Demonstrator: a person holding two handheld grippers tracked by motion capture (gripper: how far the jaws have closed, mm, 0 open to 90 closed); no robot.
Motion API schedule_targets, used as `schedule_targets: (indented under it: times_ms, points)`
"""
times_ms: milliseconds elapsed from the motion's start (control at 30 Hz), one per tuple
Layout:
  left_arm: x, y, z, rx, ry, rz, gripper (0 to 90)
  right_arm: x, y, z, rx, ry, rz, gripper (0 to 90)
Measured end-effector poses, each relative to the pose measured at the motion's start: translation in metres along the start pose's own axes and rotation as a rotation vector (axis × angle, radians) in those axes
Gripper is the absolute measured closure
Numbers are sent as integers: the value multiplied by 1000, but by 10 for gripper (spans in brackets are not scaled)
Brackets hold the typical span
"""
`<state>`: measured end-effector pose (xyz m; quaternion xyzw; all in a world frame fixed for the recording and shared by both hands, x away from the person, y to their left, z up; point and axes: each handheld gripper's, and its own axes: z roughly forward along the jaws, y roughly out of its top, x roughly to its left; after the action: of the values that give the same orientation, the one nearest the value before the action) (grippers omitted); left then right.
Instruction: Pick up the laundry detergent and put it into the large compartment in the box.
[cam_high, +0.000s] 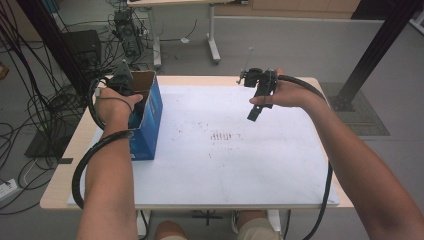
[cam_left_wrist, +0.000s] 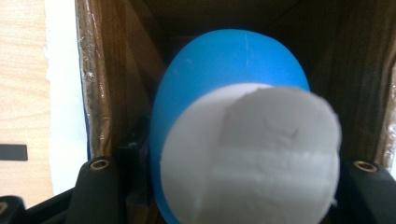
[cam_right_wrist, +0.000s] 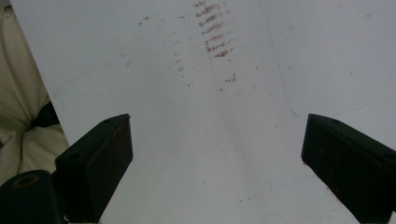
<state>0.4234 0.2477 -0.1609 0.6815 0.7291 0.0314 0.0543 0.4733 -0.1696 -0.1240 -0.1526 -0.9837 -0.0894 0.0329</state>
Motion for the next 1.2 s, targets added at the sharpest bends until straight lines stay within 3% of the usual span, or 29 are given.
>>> schedule_targets:
  times_ms: [1200]
  points:
    - [-4,1,0,5,7,10,370,2,-2,-3,-9,-3,1,88]
